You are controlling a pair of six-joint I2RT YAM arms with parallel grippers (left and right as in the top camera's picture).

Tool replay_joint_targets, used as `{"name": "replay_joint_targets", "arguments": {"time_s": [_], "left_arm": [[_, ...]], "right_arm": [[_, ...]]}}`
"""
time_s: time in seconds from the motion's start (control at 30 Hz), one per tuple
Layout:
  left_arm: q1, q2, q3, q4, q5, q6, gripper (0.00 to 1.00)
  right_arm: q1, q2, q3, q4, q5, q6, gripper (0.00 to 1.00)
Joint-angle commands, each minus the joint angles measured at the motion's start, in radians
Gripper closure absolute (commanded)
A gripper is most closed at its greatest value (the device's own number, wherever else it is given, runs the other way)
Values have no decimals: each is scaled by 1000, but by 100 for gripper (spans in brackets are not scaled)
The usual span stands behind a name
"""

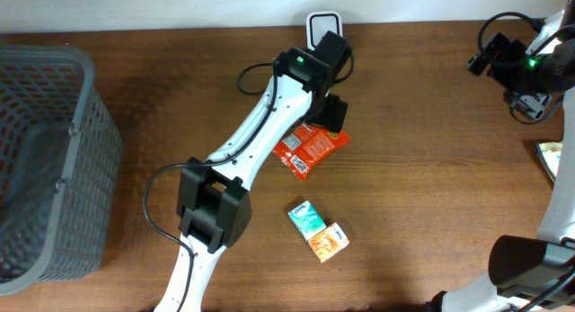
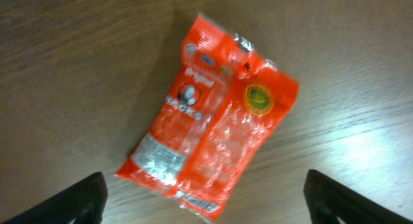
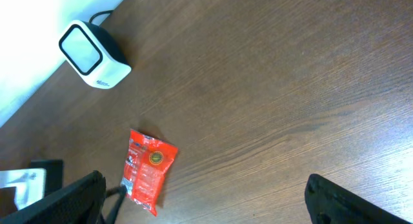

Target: Scan the item barcode

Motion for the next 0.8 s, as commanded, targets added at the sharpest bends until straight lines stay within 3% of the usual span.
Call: {"name": "replay_joint_targets", "arguments": {"time_s": [0.0, 0.03, 0.13, 0.27, 0.3, 0.33, 0.4, 0.5, 0.57, 0.67, 0.77], "left_arm": [[-24, -6, -85, -42, 116, 265, 1], [-62, -6, -147, -2, 105, 323, 1], [-158, -4, -266, 165, -245, 304, 1], [-180, -4, -384, 289, -389, 295, 5], [-179, -4, -404, 304, -389, 295, 14], [-175, -4, -410, 315, -389, 295, 47], [-170, -4, -410, 319, -389, 295, 67], [-152, 0, -444, 343, -311, 295, 70], [-152, -3, -439, 335, -272, 262, 100], [-153, -33, -319, 229, -237, 174, 100], [-136, -129, -164, 164, 157, 174, 100]], "right_arm": [[5, -3, -3, 1, -4, 8, 1], [5, -3, -3, 1, -4, 8, 1], [5, -3, -3, 1, -4, 8, 1], [5, -3, -3, 1, -4, 8, 1], [5, -3, -3, 1, -4, 8, 1], [5, -3, -3, 1, -4, 8, 1], [5, -3, -3, 1, -4, 8, 1], [5, -3, -3, 1, -4, 8, 1], [5, -3, -3, 1, -4, 8, 1], [5, -3, -3, 1, -4, 8, 1], [5, -3, -3, 1, -4, 8, 1]]}}
